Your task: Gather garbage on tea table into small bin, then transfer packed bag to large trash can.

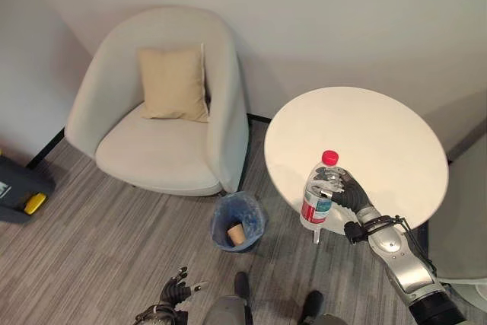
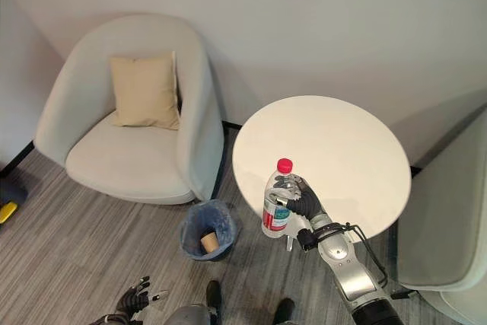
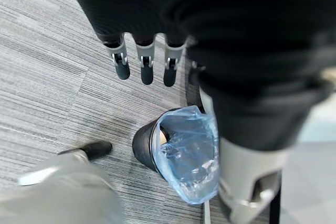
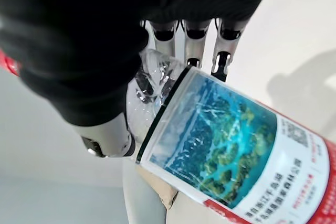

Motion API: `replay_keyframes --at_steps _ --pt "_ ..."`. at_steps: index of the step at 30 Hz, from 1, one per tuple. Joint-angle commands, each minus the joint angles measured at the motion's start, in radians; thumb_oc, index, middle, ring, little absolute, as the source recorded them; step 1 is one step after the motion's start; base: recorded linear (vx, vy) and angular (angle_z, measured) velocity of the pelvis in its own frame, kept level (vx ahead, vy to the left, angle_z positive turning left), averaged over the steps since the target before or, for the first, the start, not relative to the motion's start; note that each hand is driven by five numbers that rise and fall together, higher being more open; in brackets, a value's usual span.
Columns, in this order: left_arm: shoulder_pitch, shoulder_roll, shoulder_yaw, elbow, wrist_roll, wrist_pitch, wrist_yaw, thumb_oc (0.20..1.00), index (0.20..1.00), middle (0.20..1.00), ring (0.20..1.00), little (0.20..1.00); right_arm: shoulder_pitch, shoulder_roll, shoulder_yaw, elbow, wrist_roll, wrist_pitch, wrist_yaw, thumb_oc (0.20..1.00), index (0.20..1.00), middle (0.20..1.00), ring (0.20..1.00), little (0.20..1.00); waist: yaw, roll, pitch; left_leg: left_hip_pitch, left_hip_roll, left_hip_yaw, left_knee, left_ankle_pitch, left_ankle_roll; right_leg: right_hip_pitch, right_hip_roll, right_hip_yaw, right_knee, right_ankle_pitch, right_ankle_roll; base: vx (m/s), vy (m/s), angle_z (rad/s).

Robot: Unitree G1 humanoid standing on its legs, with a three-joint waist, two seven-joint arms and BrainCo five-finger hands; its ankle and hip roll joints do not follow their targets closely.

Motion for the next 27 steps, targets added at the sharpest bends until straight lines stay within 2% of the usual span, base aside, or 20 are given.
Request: replay_keyframes --at_steps 1,4,7,8,9,10,11,12,14,15,17,18,22,27 --pt "-0.022 0.062 -0.012 -0.019 0.017 -0.037 0.011 1.000 1.000 1.000 1.000 1.000 -0.051 0.027 -0.029 -0.061 0.002 -0.062 -0.033 0.200 0.200 0.200 0.200 0.200 0.006 -0.059 -0.034 -0.006 -0.007 -0.059 0.078 -0.088 -0.046 -0.002 -0.021 0.117 0.025 -0.153 0.047 0.12 0.310 0.85" --pt "-0.004 0.066 -0.006 -0.016 0.037 -0.026 0.004 1.000 1.000 1.000 1.000 1.000 -0.048 0.053 -0.032 -0.056 -0.017 -0.048 -0.028 0.200 0.200 0.200 0.200 0.200 0.017 -0.064 -0.036 0.004 -0.046 -0.068 0.082 -0.129 -0.012 -0.001 -0.072 0.121 0.087 -0.156 0.062 0.13 0.334 0.42" --pt "-0.011 0.083 0.001 -0.023 0.043 -0.024 0.003 1.000 1.000 1.000 1.000 1.000 -0.053 0.069 -0.029 -0.058 -0.014 -0.050 -0.026 0.200 0.200 0.200 0.200 0.200 0.022 -0.070 -0.027 -0.005 -0.072 -0.081 0.107 -0.157 0.012 -0.037 -0.106 0.152 0.169 -0.162 0.071 0.06 0.191 0.15" --pt "-0.015 0.090 0.000 -0.027 0.043 -0.023 0.004 1.000 1.000 1.000 1.000 1.000 -0.052 0.071 -0.027 -0.061 -0.016 -0.049 -0.025 0.200 0.200 0.200 0.200 0.200 0.016 -0.071 -0.023 -0.006 -0.079 -0.091 0.109 -0.163 0.021 -0.064 -0.101 0.190 0.201 -0.164 0.070 -0.02 0.142 -0.01" --pt "-0.025 0.098 0.000 -0.043 0.038 -0.025 0.007 1.000 1.000 1.000 1.000 1.000 -0.057 0.071 -0.022 -0.068 -0.019 -0.050 -0.022 0.200 0.200 0.200 0.200 0.200 0.002 -0.071 -0.013 -0.016 -0.090 -0.096 0.105 -0.147 0.037 -0.114 -0.069 0.262 0.222 -0.155 0.055 -0.04 0.094 0.01" --pt "-0.025 0.098 0.000 -0.043 0.038 -0.025 0.007 1.000 1.000 1.000 1.000 1.000 -0.057 0.071 -0.022 -0.068 -0.019 -0.050 -0.022 0.200 0.200 0.200 0.200 0.200 0.004 -0.072 -0.015 -0.018 -0.090 -0.094 0.105 -0.147 0.037 -0.118 -0.070 0.265 0.225 -0.156 0.055 -0.04 0.091 0.12" --pt "-0.025 0.103 0.005 -0.055 0.033 -0.026 0.009 1.000 1.000 1.000 1.000 1.000 -0.059 0.069 -0.022 -0.072 -0.020 -0.047 -0.018 0.200 0.200 0.200 0.200 0.200 -0.002 -0.071 -0.012 -0.013 -0.099 -0.102 0.101 -0.150 0.043 -0.140 -0.044 0.323 0.225 -0.157 0.059 0.05 0.068 0.35" --pt "-0.024 0.103 0.007 -0.056 0.034 -0.026 0.008 1.000 1.000 1.000 1.000 1.000 -0.061 0.068 -0.020 -0.070 -0.021 -0.046 -0.015 0.200 0.200 0.200 0.200 0.200 -0.003 -0.069 -0.011 -0.006 -0.106 -0.106 0.095 -0.151 0.047 -0.146 -0.032 0.346 0.214 -0.150 0.059 0.09 0.091 0.36" --pt "-0.029 0.101 0.006 -0.043 0.042 -0.025 0.005 1.000 1.000 1.000 1.000 1.000 -0.058 0.070 -0.019 -0.067 -0.021 -0.043 -0.010 0.200 0.200 0.200 0.200 0.200 -0.008 -0.066 -0.011 0.020 -0.122 -0.125 0.065 -0.150 0.056 -0.190 -0.012 0.359 0.179 -0.119 0.055 0.12 0.049 0.16" --pt "-0.028 0.101 0.006 -0.043 0.042 -0.025 0.005 1.000 1.000 1.000 1.000 1.000 -0.058 0.070 -0.019 -0.067 -0.021 -0.043 -0.010 0.200 0.200 0.200 0.200 0.200 -0.009 -0.064 -0.007 0.027 -0.122 -0.127 0.064 -0.153 0.056 -0.184 -0.012 0.358 0.181 -0.123 0.056 0.09 0.019 -0.06" --pt "-0.029 0.101 0.006 -0.056 0.036 -0.027 0.006 1.000 1.000 1.000 1.000 1.000 -0.046 0.069 -0.021 -0.063 -0.021 -0.043 -0.009 0.200 0.200 0.200 0.200 0.200 -0.022 -0.065 0.011 0.034 -0.135 -0.156 0.067 -0.155 0.060 -0.231 0.010 0.400 0.190 -0.114 0.061 0.06 0.017 0.17" --pt "-0.032 0.102 0.000 -0.066 0.038 -0.029 0.002 1.000 1.000 1.000 1.000 1.000 -0.029 0.062 -0.024 -0.065 -0.023 -0.044 -0.005 0.200 0.200 0.200 0.200 0.200 -0.034 -0.068 0.026 0.031 -0.153 -0.192 0.082 -0.158 0.065 -0.252 0.027 0.443 0.207 -0.109 0.067 0.06 0.000 0.30" --pt "-0.024 0.105 0.000 -0.059 0.052 -0.026 -0.009 1.000 1.000 1.000 1.000 1.000 -0.014 0.037 -0.016 -0.065 -0.043 -0.046 0.015 0.200 0.200 0.200 0.200 0.200 -0.024 -0.077 0.022 0.003 -0.168 -0.228 0.100 -0.157 0.058 -0.221 0.024 0.455 0.165 -0.095 0.052 0.02 -0.048 0.63" --pt "-0.030 0.110 -0.003 -0.048 0.055 -0.024 -0.006 1.000 1.000 1.000 1.000 1.000 -0.086 -0.023 0.057 -0.057 -0.102 -0.040 0.033 0.200 0.200 0.200 0.200 0.200 -0.003 -0.079 0.036 -0.053 -0.158 -0.255 0.117 -0.141 0.039 -0.230 0.017 0.414 0.152 -0.093 0.041 -0.03 -0.078 0.20"
